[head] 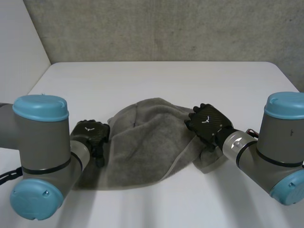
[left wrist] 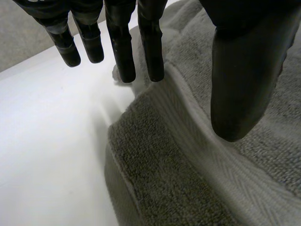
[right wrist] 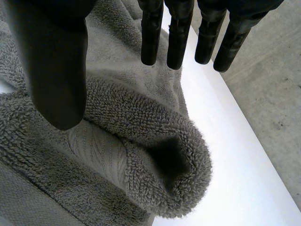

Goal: Fold the towel.

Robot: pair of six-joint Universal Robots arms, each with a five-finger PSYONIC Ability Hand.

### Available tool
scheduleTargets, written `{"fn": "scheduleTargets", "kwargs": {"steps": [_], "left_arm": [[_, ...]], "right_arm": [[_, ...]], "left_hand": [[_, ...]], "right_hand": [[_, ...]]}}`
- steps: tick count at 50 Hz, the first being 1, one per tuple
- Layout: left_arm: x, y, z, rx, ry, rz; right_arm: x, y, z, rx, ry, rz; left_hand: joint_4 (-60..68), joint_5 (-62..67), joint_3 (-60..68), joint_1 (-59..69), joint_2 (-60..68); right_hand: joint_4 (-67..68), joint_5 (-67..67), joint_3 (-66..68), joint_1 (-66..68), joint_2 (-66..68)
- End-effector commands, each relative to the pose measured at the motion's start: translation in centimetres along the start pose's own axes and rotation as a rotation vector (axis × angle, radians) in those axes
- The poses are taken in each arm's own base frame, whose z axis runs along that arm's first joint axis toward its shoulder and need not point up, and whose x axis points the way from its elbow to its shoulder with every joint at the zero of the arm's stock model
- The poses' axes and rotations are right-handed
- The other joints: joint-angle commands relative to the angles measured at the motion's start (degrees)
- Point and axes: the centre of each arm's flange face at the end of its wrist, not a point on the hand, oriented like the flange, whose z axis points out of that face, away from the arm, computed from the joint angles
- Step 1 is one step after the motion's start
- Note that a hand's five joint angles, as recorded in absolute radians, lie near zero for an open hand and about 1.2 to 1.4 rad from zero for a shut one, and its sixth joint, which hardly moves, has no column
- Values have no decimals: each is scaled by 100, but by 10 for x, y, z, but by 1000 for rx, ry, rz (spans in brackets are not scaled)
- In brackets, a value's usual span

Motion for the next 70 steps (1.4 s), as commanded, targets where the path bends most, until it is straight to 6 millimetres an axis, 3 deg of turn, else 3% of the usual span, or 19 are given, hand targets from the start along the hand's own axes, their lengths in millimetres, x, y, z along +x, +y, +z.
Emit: {"fn": "scheduleTargets", "kwargs": {"steps": [1, 18, 24, 26, 28, 32, 37, 40, 44, 46, 47, 48, 53, 62, 70], "left_arm": [[-2, 1, 7, 31, -13, -10], [10, 1, 41, 72, -2, 1], [13, 9, 46, 48, 8, 13], [14, 9, 49, 47, 7, 15], [14, 6, 51, 58, 4, 13], [11, -8, 54, 102, -7, 3], [2, -50, 64, 235, -38, -24], [1, -57, 69, 259, -43, -29], [-6, -62, 92, 275, -69, -36], [-9, -61, 97, 270, -76, -34], [-9, -59, 98, 265, -75, -25], [-8, -56, 98, 255, -75, -12], [-5, -42, 92, 204, -73, 47], [-12, -35, 52, 168, -77, 92], [-15, -31, 6, 169, -60, 92]], "right_arm": [[-2, 1, 0, -3, -6, 1], [-5, 4, 1, -11, -18, -1], [-1, 5, 3, -12, -7, -1], [-2, 7, 4, -17, -12, 1], [-2, 7, 5, -18, -13, 0], [-2, 7, 6, -16, -11, -1], [-1, 7, 6, -15, -5, 6], [0, 7, 6, -14, -4, 5], [-1, 8, 6, -18, -6, 7], [-1, 8, 6, -20, -6, 8], [-1, 8, 6, -19, -5, 7], [-1, 8, 6, -20, -6, 8], [0, 8, 6, -20, -4, 8], [-2, 7, 6, -18, -9, 8], [-3, 7, 5, -16, -11, 7]], "left_hand": [[-308, -49, -285, -168, -187], [-308, 354, -285, 235, 217], [-308, 2137, -285, 2018, 2000], [-308, 4279, -285, 4160, 4141], [-308, 5021, -285, 4902, 4883], [-308, 5028, -285, 4910, 4891], [-308, 5028, -285, 4910, 4891], [-308, 5028, -285, 4910, 4891], [-308, 5028, -285, 4910, 4891], [-308, 4459, -285, 4340, 4321], [-308, 2227, -285, 2108, 2090], [-308, -60, -285, -179, -198], [-308, -1972, -285, -2090, -2109], [-308, -1849, -285, -1968, -1987], [-308, -758, -285, -877, -896]], "right_hand": [[-429, -61, -275, -219, -202], [-429, -78, -275, -236, -218], [-429, -78, -275, -236, -218], [-429, -78, -275, -236, -218], [-429, -78, -275, -236, -218], [-429, -78, -275, -236, -218], [-429, -61, -275, -219, -202], [-429, -61, -275, -219, -202], [-429, -61, -275, -219, -202], [-429, -61, -275, -219, -202], [-429, -61, -275, -219, -202], [-429, -61, -275, -219, -202], [-429, -61, -275, -219, -202], [-429, -61, -275, -219, -202], [-429, -61, -275, -219, -202]]}}
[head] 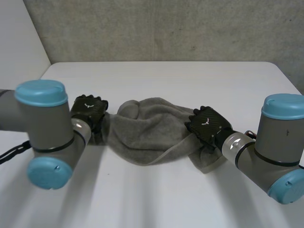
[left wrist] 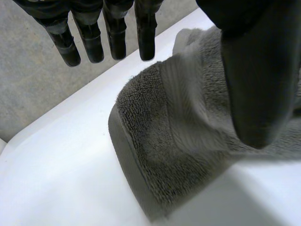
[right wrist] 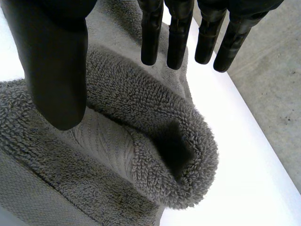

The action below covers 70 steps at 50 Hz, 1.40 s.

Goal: Fold the towel.

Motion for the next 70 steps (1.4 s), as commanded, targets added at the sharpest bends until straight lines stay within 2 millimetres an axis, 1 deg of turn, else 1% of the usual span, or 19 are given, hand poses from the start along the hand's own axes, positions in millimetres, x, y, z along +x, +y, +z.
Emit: {"fn": "scheduleTargets", "kwargs": {"steps": [1, 5, 6, 10, 13, 15, 22, 27, 28, 30, 36, 42, 44, 45, 47, 57, 61, 68, 70], "left_arm": [[-4, 1, -32, -3, 11, -1], [1, 7, -38, -20, 43, 6], [4, 10, -39, -28, 59, 9], [8, 19, -35, -53, 86, 14], [10, 23, -32, -68, 90, 18], [11, 30, -24, -90, 94, 17], [15, 30, -4, -87, 93, 19], [19, 40, 20, -111, 94, 54], [19, 40, 20, -111, 94, 55], [20, 40, 30, -104, 93, 76], [19, 35, 40, -77, 82, 84], [21, 36, 50, -71, 78, 84], [22, 38, 54, -73, 79, 84], [22, 38, 54, -73, 79, 84], [22, 38, 54, -73, 80, 82], [24, 30, 49, -55, 86, 80], [23, 23, 43, -41, 88, 80], [12, 10, 39, -11, 61, 69], [12, 10, 38, -12, 62, 68]], "right_arm": [[-1, -1, 0, 2, -1, -1], [-1, 0, 0, 1, -2, 0], [-1, 0, 0, 1, -3, -1], [-3, -1, -1, 2, -9, -2], [-4, -1, -1, 1, -10, -3], [-4, -1, -1, 1, -10, -1], [-3, 0, -1, -1, -7, -2], [0, 0, 0, 0, -1, -1], [0, 0, 0, 0, -1, -1], [1, 0, 0, -1, 0, -3], [0, 1, 0, -2, -3, -6], [0, 2, 1, -5, -4, -4], [0, 3, 2, -6, -5, -4], [-1, 3, 2, -6, -5, -4], [-1, 4, 2, -10, -7, -4], [2, 4, 4, -8, 4, -3], [8, 7, 5, -17, 21, 2], [11, 7, 5, -15, 28, 6], [11, 7, 5, -15, 28, 6]], "left_hand": [[-308, 660, -285, 701, 695], [-308, 1167, -285, 1208, 1202], [-308, 1533, -285, 1574, 1569], [-308, 2192, -285, 2232, 2227], [-308, 2193, -285, 2234, 2228], [-308, 2126, -285, 2167, 2162], [-308, 2092, -285, 2133, 2127], [-308, 2092, -285, 2133, 2128], [-308, 2092, -285, 2133, 2127], [-308, 2075, -285, 2116, 2111], [-308, 2176, -285, 2217, 2212], [-308, 2765, -285, 2806, 2800], [-308, 3868, -285, 3909, 3903], [-308, 3875, -285, 3916, 3910], [-308, 6049, -285, 6090, 6084], [-308, 6228, -285, 6269, 6263], [-308, 6228, -285, 6269, 6263], [-308, 6228, -285, 6269, 6263], [-308, 6228, -285, 6269, 6263]], "right_hand": [[-429, -76, -275, -235, -218], [-429, -76, -275, -235, -218], [-429, -76, -275, -235, -218], [-429, -76, -275, -235, -218], [-429, -93, -275, -252, -235], [-429, -76, -275, -235, -218], [-429, -93, -275, -252, -235], [-429, -93, -275, -252, -235], [-429, -93, -275, -252, -235], [-429, -93, -275, -252, -235], [-429, -93, -275, -252, -235], [-429, -93, -275, -252, -235], [-429, -93, -275, -252, -235], [-429, -93, -275, -252, -235], [-429, -93, -275, -252, -235], [-429, -93, -275, -252, -235], [-429, -93, -275, -252, -235], [-429, -93, -275, -252, -235], [-429, -93, -275, -252, -235]]}}
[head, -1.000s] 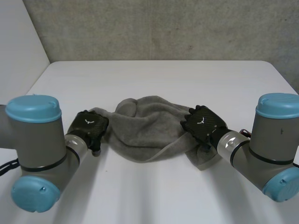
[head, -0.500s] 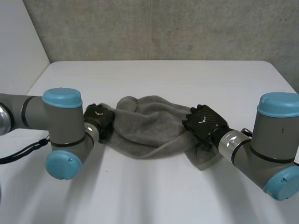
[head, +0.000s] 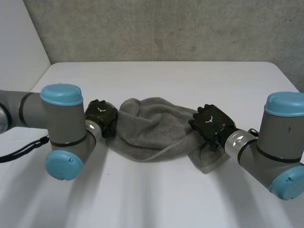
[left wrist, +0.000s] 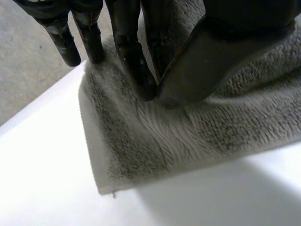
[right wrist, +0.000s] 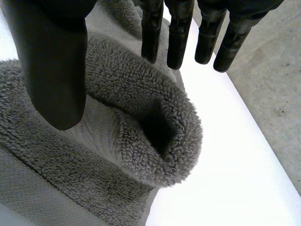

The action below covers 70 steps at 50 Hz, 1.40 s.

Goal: Fold the towel.

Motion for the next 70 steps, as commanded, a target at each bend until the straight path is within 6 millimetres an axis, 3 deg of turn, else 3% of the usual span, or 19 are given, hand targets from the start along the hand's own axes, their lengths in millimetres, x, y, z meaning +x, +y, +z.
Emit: {"fn": "scheduleTargets", "kwargs": {"steps": [1, 6, 15, 19, 29, 37, 42, 51, 57, 59, 62, 64, 70], "left_arm": [[-9, -6, -3, 13, -20, -11], [-14, -6, -5, 1, -21, -18], [-7, -9, -26, -9, 48, -22], [-12, 5, -26, -57, 40, -24], [-29, 24, -26, -117, 14, -63], [-34, 2, -38, -35, 64, -190], [-31, -3, -46, -12, 105, -212], [-28, -6, -58, -2, 114, -217], [-35, -26, -68, 61, 91, -279], [-45, -46, -76, 124, 66, -358], [-51, -58, -81, 163, 43, -403], [-66, -79, -95, 220, -23, -471], [-84, -113, -126, 315, -138, -509]], "right_arm": [[1, 0, 0, 0, 2, 2], [1, 0, 0, -1, 1, 3], [-1, 0, 0, -1, -3, 1], [0, 0, 0, -1, -1, 1], [2, -1, 0, 5, 4, 28], [36, -7, -4, 54, 67, 321], [55, -10, -10, 97, 81, 401], [63, -7, -14, 99, 62, 425], [71, -18, -24, 63, 74, 475], [86, -32, -33, 65, 145, 536], [96, -41, -39, 73, 190, 567], [115, -59, -53, 102, 271, 617], [141, -94, -82, 195, 367, 643]], "left_hand": [[-308, 418, -285, 808, 557], [-308, 418, -285, 808, 557], [-308, 418, -285, 808, 557], [-308, -1493, -285, -1104, -1355], [-308, -2759, -285, -2369, -2620], [-308, -3061, -285, -2671, -2923], [-308, -3330, -285, -2941, -3192], [-308, -3516, -285, -3126, -3377], [-308, -4071, -285, -3681, -3932], [-308, -4540, -285, -4150, -4401], [-308, -4710, -285, -4320, -4572], [-308, -5078, -285, -4688, -4939], [-308, -5918, -285, -5529, -5780]], "right_hand": [[-429, -68, -275, -229, -235], [-429, -85, -275, -246, -252], [-429, -135, -275, -296, -302], [-429, -136, -275, -296, -302], [-429, -287, -275, -447, -454], [-429, -1060, -275, -1220, -1226], [-429, -1128, -275, -1288, -1295], [-429, -1162, -275, -1322, -1329], [-429, -1624, -275, -1785, -1791], [-429, -1624, -275, -1785, -1791], [-429, -1624, -275, -1785, -1791], [-429, -1624, -275, -1785, -1791], [-429, -1624, -275, -1785, -1791]]}}
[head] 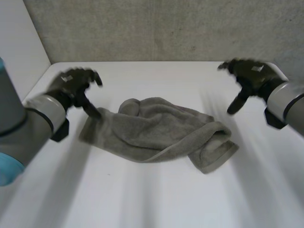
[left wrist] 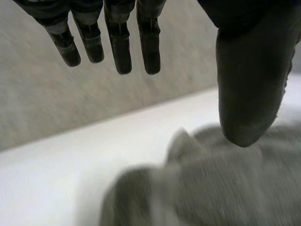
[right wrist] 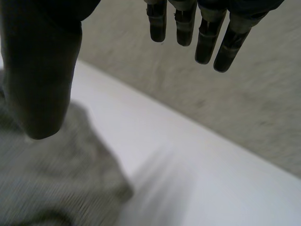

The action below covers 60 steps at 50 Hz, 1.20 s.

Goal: Fold the towel.

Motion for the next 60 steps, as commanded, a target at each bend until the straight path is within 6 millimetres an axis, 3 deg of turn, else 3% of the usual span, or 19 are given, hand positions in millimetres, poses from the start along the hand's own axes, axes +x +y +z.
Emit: {"fn": "scheduleTargets", "kwargs": {"steps": [1, 5, 13, 47, 55, 57, 58, 60], "left_arm": [[-1, -51, -26, 139, -105, -55], [9, -61, -40, 180, -107, -54], [13, -53, -39, 152, -100, -49], [16, -45, -37, 126, -81, -43], [46, -1, -35, -20, 54, -10], [58, 20, -34, -88, 111, 2], [59, 20, -34, -88, 111, 2], [67, 42, -30, -151, 136, 15]], "right_arm": [[9, -55, -23, 123, 90, 56], [10, -68, -35, 168, 117, 60], [-6, -59, -38, 134, 88, 55], [-10, -57, -38, 130, 54, 23], [-24, -31, -40, 33, -63, -249], [-28, -10, -36, -27, -101, -340], [-28, -10, -36, -28, -101, -341], [-32, 14, -28, -104, -136, -399]], "left_hand": [[-308, -687, -285, -810, -812], [-308, -1327, -285, -1449, -1451], [-308, -1327, -285, -1449, -1451], [-308, -1243, -285, -1365, -1367], [-308, -990, -285, -1113, -1115], [-308, -873, -285, -996, -998], [-308, -873, -285, -995, -997], [-308, -755, -285, -878, -880]], "right_hand": [[-429, -363, -276, -290, -324], [-429, -363, -276, -290, -324], [-429, -363, -276, -290, -324], [-429, -363, -276, -290, -324], [-429, -363, -276, -290, -324], [-429, -363, -276, -290, -324], [-429, -363, -276, -290, -324], [-429, -363, -276, -290, -324]]}}
